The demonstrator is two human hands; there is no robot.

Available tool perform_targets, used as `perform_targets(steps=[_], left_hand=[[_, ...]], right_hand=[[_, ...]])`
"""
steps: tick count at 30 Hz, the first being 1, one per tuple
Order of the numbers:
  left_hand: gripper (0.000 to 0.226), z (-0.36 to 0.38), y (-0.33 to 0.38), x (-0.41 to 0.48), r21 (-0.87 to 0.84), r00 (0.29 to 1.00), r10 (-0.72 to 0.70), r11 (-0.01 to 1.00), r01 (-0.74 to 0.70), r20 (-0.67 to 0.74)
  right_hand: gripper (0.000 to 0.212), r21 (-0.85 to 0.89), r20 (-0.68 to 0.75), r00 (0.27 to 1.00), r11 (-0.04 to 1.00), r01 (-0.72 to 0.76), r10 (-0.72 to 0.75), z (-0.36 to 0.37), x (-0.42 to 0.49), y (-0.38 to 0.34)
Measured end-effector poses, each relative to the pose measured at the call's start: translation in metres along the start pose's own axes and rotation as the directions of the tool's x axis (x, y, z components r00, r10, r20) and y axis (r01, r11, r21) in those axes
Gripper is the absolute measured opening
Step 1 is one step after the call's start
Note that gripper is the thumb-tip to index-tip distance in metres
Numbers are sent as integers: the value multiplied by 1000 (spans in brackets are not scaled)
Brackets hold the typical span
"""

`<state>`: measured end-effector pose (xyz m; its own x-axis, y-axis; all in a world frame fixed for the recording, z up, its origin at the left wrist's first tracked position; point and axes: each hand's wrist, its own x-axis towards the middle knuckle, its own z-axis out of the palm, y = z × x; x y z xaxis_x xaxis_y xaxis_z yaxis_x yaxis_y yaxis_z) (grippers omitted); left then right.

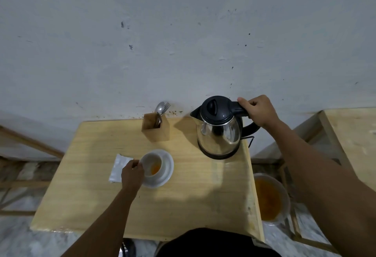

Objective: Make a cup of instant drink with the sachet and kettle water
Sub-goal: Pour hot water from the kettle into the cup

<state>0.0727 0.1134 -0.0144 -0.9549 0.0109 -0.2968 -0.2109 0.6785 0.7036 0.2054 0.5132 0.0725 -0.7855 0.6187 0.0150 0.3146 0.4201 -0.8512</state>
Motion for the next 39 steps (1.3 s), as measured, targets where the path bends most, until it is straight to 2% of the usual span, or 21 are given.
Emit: perform_targets(steps=[6,16,20,26,31,39], left_hand=[[12,-1,-1,0,-29,1000,-10,1000,11,20],[12,-6,-2,2,-70,998,-13,997,17,64],[19,-8,-5,3,-81,995,-13,996,21,100],[20,-18,-3,3,-96,985,69,994,-55,156],[16,-24,-7,7,-133,980,49,991,-23,195],[9,-27,-16,9,-216,964,126,974,-75,235]], right_hand=[[65,-13,-64,997,999,45,-46,2,-6,-1],[61,-27,-99,988,992,120,-122,-3,-13,-44],[64,-118,-58,982,978,172,-180,-3,-13,-77],[67,-291,25,987,943,161,-161,10,-20,-124],[70,-492,118,986,856,161,-118,32,-29,-166],[72,-663,265,963,716,218,-49,78,-46,-194]])
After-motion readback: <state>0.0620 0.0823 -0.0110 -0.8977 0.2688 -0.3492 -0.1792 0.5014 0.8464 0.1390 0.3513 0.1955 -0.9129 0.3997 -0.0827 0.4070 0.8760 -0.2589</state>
